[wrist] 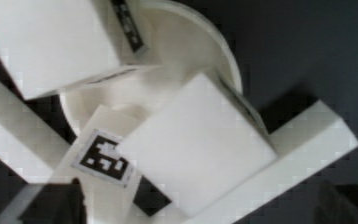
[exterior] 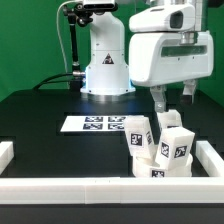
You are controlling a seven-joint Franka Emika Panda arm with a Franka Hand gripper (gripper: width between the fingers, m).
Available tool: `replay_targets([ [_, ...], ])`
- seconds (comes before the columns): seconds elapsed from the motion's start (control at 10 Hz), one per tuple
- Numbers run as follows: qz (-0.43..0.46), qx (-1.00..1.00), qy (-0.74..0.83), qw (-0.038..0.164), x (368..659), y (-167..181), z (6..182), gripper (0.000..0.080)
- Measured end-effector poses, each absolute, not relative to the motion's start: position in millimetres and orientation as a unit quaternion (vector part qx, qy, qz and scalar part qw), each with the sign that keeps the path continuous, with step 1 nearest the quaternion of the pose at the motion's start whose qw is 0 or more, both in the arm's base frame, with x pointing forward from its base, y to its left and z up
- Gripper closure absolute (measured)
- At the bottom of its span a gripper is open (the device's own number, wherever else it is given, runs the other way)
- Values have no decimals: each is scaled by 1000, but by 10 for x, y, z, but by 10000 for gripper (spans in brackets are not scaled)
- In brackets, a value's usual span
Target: Assemble stool
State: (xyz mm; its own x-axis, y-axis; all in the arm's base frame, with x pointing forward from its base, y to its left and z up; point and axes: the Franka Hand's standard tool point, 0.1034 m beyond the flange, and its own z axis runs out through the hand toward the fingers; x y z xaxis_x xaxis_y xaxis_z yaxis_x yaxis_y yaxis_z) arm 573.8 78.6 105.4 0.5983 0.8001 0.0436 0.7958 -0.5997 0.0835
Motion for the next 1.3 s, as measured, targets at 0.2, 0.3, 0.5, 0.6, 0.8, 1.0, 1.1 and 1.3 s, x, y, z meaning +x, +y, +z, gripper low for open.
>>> replay_targets([
  [0.2,31,850,524,43,5726,759,1036,150],
  [0.3,30,831,554,51,5724,769,1022,150],
  [0.5,18,769,635,70,5726,766,971,150],
  [0.6,12,748,659,78,5726,768,950,150],
  [0.8,3,725,683,89,5721,779,922,150],
  [1.0,-2,727,681,88,5711,788,857,284],
  [1.1,-3,727,681,88,5711,781,848,284],
  [1.3,-2,728,680,88,5714,773,851,461],
])
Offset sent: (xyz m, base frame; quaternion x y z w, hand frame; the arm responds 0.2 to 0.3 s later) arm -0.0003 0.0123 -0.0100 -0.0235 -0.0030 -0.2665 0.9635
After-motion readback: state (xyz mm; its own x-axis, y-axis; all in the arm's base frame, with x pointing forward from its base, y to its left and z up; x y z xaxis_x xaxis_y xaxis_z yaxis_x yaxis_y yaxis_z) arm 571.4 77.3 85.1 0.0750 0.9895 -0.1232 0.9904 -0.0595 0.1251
